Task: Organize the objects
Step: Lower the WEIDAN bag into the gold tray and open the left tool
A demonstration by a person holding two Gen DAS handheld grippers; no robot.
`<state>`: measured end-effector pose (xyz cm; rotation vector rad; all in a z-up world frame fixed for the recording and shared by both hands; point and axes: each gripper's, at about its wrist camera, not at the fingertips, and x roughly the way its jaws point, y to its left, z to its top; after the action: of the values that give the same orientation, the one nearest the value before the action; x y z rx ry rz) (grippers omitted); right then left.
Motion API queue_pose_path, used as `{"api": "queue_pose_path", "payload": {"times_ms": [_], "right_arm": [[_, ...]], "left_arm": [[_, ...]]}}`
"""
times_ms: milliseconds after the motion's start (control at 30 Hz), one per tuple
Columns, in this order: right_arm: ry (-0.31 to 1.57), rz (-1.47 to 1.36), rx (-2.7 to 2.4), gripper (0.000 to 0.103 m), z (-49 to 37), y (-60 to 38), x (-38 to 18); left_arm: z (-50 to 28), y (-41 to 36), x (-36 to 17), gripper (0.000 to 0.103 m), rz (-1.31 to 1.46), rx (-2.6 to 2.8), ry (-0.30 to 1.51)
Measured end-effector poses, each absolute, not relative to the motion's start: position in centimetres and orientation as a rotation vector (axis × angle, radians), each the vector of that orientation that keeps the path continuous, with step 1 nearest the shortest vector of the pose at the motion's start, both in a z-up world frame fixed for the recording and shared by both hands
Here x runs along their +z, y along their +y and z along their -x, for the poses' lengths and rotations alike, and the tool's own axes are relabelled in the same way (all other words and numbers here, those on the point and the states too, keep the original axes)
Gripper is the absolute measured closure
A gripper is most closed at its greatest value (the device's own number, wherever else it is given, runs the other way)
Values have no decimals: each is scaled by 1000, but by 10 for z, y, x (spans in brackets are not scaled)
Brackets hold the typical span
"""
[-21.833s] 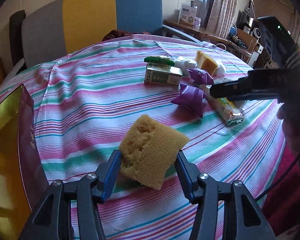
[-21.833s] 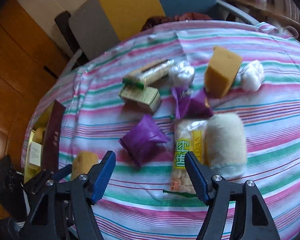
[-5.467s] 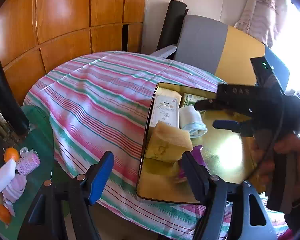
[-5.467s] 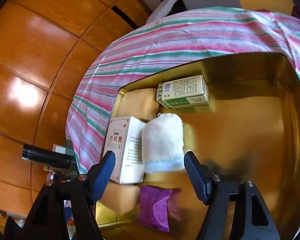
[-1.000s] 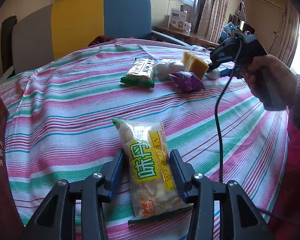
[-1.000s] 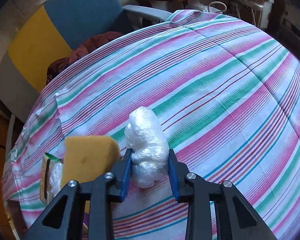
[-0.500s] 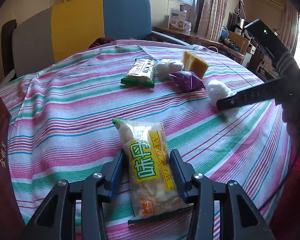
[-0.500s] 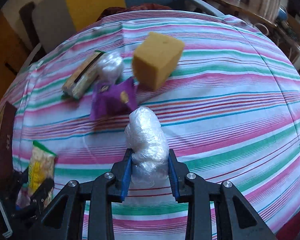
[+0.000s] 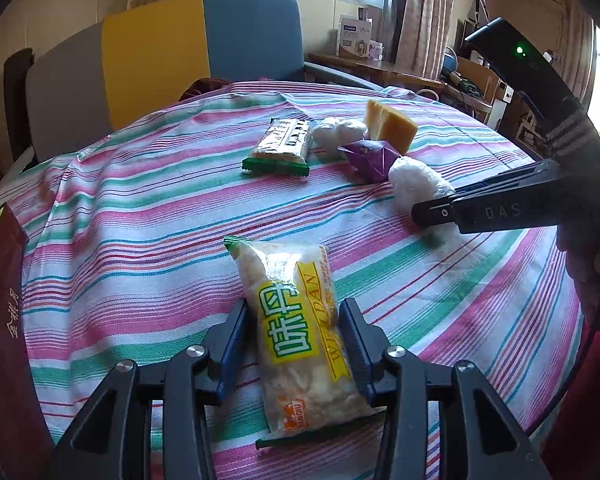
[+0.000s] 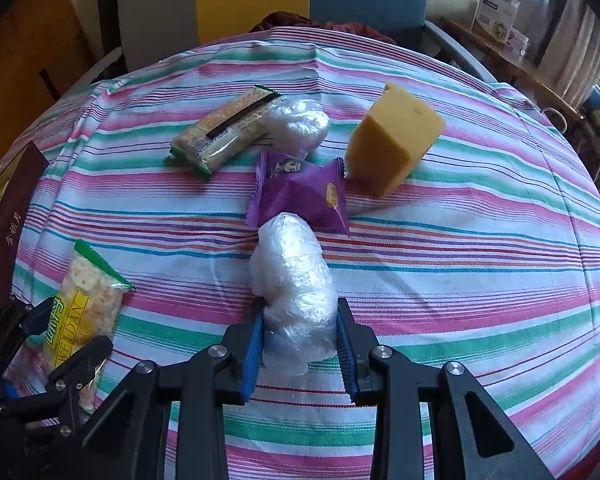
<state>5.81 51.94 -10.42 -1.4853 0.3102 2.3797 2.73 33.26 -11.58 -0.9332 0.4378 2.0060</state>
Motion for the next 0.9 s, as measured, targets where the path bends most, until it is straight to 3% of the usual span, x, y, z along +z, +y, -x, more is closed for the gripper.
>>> {"api": "queue_pose_path", "payload": {"times_ms": [200,567,900], "right_arm": [[297,1490,2378,70,-55,523,-107],[262,1486,2381,70,-56,522,-108],[229,1481,2378,70,-57,521,-108]], "left_arm": [[-28,327,-102,61,935,2056,444],[-36,296,-22,61,780,2171,353],[-28,253,-7,61,809,2262,324]]}}
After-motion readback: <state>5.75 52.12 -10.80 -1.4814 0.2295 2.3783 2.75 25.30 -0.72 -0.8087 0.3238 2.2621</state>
